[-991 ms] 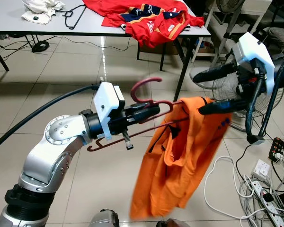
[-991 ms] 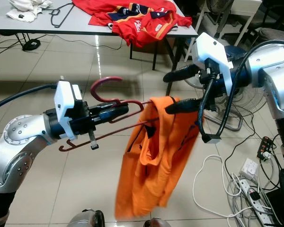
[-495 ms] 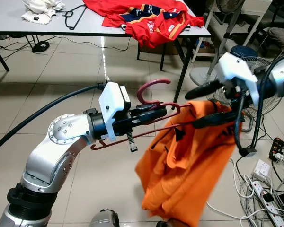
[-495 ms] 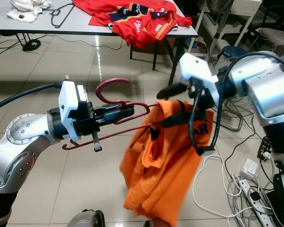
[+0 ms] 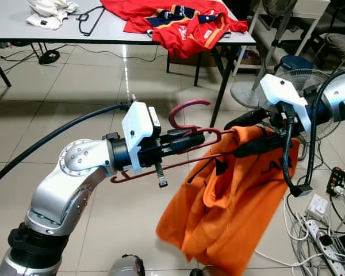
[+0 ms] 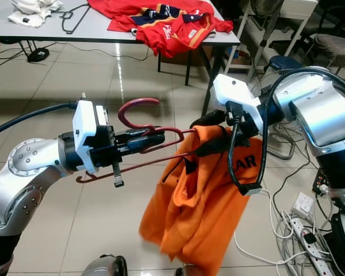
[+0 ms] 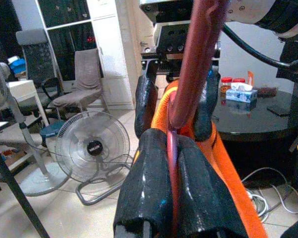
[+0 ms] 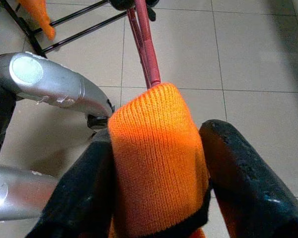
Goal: Hang hanger
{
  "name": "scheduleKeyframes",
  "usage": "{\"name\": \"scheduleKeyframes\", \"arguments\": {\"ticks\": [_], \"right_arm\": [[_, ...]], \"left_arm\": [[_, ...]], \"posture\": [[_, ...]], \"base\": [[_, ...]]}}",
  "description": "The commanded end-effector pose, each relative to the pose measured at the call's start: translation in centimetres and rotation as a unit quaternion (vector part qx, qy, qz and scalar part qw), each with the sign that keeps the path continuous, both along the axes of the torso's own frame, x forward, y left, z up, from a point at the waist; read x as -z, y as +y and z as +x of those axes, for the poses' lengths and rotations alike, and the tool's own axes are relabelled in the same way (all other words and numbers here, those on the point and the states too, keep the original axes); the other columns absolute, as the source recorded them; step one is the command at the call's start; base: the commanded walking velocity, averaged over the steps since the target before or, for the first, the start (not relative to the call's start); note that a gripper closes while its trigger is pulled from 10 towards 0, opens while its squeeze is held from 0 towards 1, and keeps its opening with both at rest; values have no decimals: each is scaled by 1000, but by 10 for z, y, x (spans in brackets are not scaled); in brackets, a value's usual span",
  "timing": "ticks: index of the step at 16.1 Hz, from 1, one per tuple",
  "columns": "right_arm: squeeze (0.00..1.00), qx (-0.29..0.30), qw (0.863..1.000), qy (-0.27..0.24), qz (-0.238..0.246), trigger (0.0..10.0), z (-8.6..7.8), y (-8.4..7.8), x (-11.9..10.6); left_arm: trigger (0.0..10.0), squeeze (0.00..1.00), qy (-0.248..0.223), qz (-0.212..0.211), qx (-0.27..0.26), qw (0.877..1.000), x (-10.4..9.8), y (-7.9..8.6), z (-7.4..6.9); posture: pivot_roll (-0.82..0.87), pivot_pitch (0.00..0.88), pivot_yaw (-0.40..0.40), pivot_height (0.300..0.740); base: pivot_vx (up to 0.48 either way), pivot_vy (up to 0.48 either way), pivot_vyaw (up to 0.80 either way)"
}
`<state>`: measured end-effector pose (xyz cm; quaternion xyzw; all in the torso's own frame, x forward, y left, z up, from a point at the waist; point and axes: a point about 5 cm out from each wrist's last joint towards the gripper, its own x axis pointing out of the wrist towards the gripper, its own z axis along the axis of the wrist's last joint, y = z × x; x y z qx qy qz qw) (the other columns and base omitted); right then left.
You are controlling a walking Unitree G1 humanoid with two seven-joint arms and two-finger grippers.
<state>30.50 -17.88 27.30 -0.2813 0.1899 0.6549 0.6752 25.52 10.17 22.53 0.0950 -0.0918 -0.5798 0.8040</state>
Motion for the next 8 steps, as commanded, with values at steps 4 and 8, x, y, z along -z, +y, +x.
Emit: {"name": "scheduleKeyframes", "arguments": {"ticks": [4,8], "right_arm": [[0,-12,1000,-18,-4,0,-3,1,-6],[0,-19,1000,-22,-8,0,-6,0,-1]], "left_arm": [[10000,0,-32,-4,20,999,-11,-6,-4],[10000,0,-33,-4,16,999,-9,-7,-4]], "posture": [[-92,80,-42,740],[-92,66,-38,740]], "base": [[0,0,0],[0,0,0]]}}
